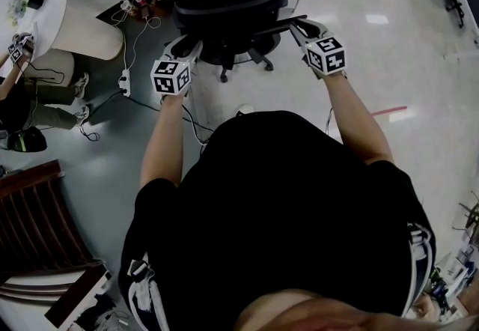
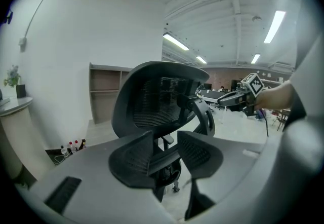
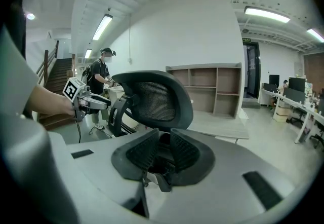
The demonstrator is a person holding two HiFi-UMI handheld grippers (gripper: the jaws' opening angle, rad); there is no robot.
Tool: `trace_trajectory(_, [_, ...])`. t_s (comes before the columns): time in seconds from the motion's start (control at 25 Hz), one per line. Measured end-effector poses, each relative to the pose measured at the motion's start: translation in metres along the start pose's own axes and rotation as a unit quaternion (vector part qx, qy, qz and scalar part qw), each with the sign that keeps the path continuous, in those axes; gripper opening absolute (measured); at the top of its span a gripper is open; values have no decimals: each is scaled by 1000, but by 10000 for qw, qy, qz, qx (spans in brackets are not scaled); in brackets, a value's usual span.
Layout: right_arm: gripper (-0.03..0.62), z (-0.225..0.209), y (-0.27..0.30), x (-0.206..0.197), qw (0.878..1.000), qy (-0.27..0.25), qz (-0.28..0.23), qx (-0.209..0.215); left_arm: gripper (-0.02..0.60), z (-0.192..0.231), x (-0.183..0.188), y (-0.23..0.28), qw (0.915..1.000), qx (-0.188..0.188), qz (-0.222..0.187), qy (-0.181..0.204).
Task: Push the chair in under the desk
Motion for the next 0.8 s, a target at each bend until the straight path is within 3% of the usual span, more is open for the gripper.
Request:
trace_trajectory(0.36, [52, -2, 3, -4, 10000, 37, 46, -33, 103, 0, -5, 0, 10000, 55, 6, 81])
trace_trajectory(0.8, [35, -6, 7, -7, 9999, 111, 76, -102, 84, -3, -5, 4, 9999, 25, 20, 138])
Point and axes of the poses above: the fingertips, and each gripper's own axes: y forward along the fingers, z to its left, x out of its top, the point moved 4 cm from there along -y, backward along the fingers, and after that the axes turned 8 degrees about -z, right-handed, at the moved point
